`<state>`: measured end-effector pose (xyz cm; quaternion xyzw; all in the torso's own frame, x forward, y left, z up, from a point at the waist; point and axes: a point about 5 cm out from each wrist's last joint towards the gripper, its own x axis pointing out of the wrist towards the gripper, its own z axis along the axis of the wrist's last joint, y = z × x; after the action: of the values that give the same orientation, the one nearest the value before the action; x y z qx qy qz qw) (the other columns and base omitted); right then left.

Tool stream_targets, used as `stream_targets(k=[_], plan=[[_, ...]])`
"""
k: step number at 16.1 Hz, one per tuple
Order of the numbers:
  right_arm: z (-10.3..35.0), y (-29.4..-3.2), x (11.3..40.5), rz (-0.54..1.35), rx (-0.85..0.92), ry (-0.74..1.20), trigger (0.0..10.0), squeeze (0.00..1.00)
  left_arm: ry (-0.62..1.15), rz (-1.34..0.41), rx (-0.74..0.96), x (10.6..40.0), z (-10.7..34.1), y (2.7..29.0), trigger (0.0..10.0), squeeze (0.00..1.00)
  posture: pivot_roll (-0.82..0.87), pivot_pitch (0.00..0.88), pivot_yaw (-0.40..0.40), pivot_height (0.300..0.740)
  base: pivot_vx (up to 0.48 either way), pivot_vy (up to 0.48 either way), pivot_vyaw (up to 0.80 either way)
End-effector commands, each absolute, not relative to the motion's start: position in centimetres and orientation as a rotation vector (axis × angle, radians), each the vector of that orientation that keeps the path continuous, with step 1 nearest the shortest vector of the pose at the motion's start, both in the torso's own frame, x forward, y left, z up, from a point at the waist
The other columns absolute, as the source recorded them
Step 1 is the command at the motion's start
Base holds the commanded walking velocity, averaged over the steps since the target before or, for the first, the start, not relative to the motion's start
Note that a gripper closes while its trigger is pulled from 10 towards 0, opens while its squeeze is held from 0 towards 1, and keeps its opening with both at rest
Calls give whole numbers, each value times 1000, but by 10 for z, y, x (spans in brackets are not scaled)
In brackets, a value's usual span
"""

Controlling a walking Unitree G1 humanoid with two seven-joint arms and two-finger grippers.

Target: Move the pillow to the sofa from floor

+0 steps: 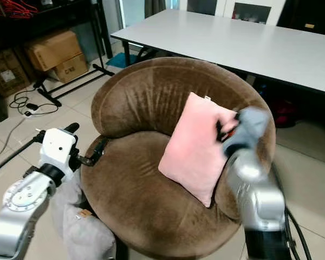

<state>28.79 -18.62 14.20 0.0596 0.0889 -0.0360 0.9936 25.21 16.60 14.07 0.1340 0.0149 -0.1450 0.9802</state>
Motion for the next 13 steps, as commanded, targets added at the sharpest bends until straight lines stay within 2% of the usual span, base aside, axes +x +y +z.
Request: stream_targets(k=[1, 5, 11, 13], plan=[[145, -181, 286, -40, 60, 176, 10000, 0, 30, -256, 276, 253, 140, 169, 10000, 0, -119, 0, 48, 740, 0, 0, 0], [132, -169, 271, 37, 95, 202, 10000, 0, 29, -213, 262, 251, 137, 168, 10000, 0, -110, 0, 35, 740, 0, 0, 0], [133, -165, 272, 56, 78, 195, 10000, 0, 26, -201, 268, 253, 139, 169, 10000, 0, -107, 0, 37, 740, 0, 0, 0], [133, -165, 272, 58, 77, 194, 10000, 0, 25, -200, 269, 253, 139, 169, 10000, 0, -107, 0, 37, 740, -266, 0, 0]])
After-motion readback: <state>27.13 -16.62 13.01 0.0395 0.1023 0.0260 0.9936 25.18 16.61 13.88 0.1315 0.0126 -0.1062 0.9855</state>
